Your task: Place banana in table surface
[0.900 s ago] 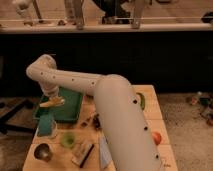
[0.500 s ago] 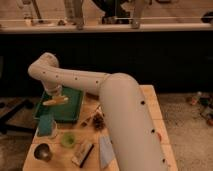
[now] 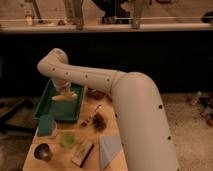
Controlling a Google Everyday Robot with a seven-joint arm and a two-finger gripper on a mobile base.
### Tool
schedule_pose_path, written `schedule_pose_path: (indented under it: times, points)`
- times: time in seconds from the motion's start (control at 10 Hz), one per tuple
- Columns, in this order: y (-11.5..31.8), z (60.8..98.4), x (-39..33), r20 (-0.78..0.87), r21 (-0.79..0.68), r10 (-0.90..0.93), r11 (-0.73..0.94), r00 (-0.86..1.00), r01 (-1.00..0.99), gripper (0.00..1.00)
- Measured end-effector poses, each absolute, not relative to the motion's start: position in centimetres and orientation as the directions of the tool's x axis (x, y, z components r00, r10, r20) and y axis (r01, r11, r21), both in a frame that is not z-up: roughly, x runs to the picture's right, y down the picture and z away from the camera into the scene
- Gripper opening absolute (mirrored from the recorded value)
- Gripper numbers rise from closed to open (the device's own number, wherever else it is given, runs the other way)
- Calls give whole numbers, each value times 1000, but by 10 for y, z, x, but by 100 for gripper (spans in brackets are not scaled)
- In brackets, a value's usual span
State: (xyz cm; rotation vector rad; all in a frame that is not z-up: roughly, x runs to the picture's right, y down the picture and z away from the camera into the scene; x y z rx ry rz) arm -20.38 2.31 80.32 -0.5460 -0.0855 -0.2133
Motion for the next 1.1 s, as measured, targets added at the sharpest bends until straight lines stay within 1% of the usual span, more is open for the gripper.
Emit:
schedule_pose_path:
  times: [0.5, 0.9, 1.1]
  points:
    - [25, 807, -133, 43, -522, -72, 849, 996, 84, 0]
    - [33, 805, -105, -1, -529, -32, 848, 1000, 26, 0]
    - [34, 804, -109, 6, -530, -33, 848, 999, 31, 0]
